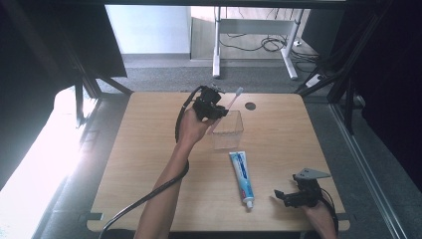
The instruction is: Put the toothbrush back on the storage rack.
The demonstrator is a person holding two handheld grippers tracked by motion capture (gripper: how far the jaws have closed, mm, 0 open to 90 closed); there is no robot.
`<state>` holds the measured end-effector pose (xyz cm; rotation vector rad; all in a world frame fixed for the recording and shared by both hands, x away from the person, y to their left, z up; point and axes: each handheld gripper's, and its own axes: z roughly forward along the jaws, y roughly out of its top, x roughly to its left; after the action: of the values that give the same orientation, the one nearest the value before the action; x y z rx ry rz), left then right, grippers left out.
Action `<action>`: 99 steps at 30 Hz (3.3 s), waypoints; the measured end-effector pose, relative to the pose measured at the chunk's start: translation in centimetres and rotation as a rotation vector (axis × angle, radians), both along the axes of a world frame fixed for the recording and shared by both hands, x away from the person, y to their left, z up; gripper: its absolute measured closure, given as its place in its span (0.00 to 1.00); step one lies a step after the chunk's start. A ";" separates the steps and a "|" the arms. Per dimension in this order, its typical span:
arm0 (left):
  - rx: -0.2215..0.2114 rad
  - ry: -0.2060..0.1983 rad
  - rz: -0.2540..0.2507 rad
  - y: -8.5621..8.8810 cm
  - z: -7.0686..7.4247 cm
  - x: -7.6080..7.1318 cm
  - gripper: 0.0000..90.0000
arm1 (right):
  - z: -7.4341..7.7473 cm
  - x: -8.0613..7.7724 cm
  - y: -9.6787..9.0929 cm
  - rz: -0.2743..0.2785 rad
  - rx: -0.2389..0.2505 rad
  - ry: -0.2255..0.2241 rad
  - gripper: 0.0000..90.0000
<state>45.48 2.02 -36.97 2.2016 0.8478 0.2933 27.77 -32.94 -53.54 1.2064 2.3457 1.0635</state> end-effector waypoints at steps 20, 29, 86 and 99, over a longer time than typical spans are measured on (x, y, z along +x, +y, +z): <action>-0.036 -0.064 0.026 -1.6 -1.6 1.9 0.88 | -0.2 0.1 0.0 0.005 0.000 0.007 0.00; -0.019 -0.080 0.030 -2.2 -3.1 2.2 0.88 | -0.2 0.1 0.0 0.006 0.000 0.008 0.00; 0.150 -0.001 -0.001 -4.1 -8.4 2.3 0.87 | -0.4 0.2 0.1 0.010 -0.014 0.029 0.00; 0.261 0.033 0.015 -5.0 -8.4 2.5 0.87 | -0.4 0.2 0.1 0.011 -0.011 0.030 0.00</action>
<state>48.00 -3.00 -45.35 2.4477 0.8854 0.3953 27.93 -32.84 -53.89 1.2152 2.3801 1.0422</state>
